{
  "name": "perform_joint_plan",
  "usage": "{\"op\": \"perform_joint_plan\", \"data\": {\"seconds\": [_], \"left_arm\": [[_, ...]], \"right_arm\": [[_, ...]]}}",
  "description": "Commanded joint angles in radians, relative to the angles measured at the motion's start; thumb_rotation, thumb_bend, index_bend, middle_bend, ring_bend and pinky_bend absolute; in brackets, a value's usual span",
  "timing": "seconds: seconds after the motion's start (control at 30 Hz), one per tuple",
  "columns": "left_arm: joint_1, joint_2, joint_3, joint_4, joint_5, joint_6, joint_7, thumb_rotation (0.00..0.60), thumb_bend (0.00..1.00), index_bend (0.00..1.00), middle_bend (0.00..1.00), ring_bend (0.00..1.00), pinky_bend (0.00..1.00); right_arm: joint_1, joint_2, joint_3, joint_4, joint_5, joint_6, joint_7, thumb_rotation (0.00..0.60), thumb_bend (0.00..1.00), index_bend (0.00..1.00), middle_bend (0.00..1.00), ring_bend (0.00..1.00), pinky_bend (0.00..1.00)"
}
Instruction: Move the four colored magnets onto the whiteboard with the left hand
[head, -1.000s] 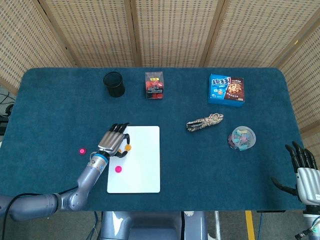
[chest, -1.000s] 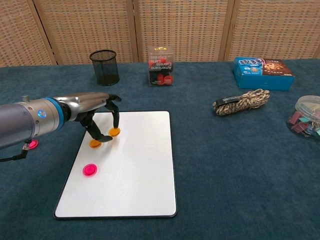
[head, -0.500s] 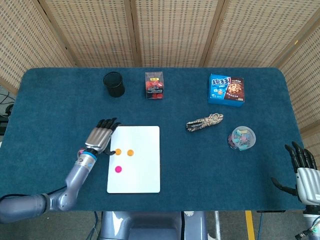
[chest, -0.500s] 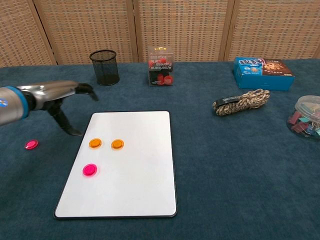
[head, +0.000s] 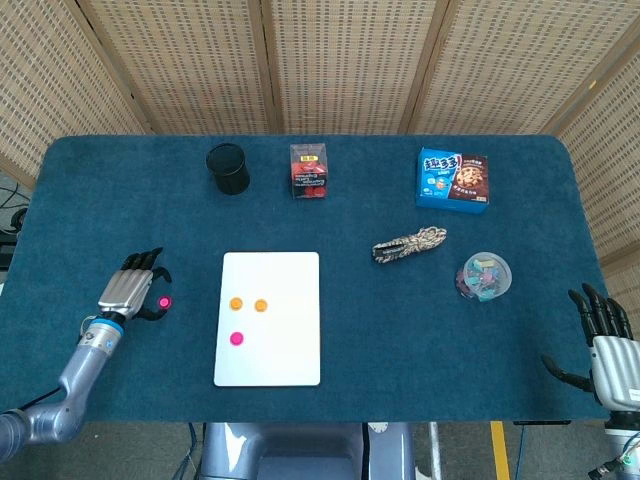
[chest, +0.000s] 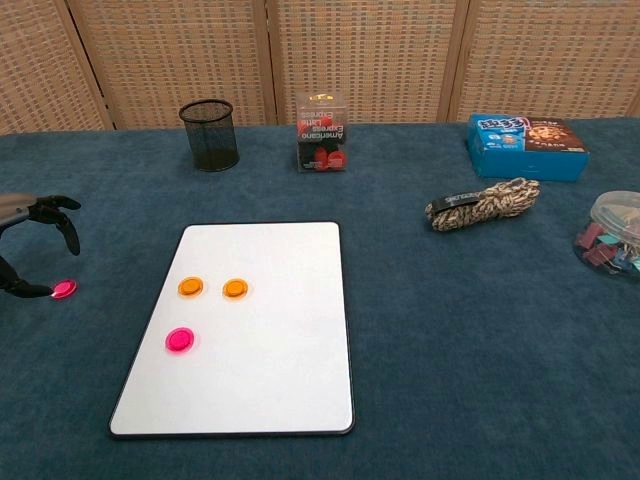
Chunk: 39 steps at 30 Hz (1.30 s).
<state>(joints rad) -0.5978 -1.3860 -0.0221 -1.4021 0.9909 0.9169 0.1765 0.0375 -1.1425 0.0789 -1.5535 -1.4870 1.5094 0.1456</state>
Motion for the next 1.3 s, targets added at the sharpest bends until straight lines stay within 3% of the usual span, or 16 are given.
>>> {"op": "perform_joint_plan", "data": {"seconds": [0.03,0.37,0.67,1.3], "left_arm": [[0.03,0.006,0.015,0.032,0.047,0.006,-0.04,0.6,0.25,0.37,0.0,0.0,0.0],[0.031,-0.037,-0.009,0.103,0.06,-0.03,-0.053,0.6,0.26,0.38,0.0,0.0,0.0],[0.032,-0.062,-0.021,0.115,0.062,-0.046,-0.037,0.6,0.31,0.4,0.0,0.0,0.0],[0.044,-0.091,-0.034,0.141,0.064,-0.053,-0.007,0.6,0.31,0.41,0.0,0.0,0.0]], "right_arm": [[0.0,0.0,0.0,0.0,0.0,0.0,0.0,0.6,0.24,0.0,0.0,0.0,0.0],[0.001,0.0,0.0,0.001,0.0,-0.001,0.002,0.6,0.24,0.0,0.0,0.0,0.0],[0.001,0.001,-0.001,0.001,0.0,-0.003,0.004,0.6,0.24,0.0,0.0,0.0,0.0],[0.001,0.003,-0.001,-0.001,0.001,-0.005,0.006,0.6,0.24,0.0,0.0,0.0,0.0]]}}
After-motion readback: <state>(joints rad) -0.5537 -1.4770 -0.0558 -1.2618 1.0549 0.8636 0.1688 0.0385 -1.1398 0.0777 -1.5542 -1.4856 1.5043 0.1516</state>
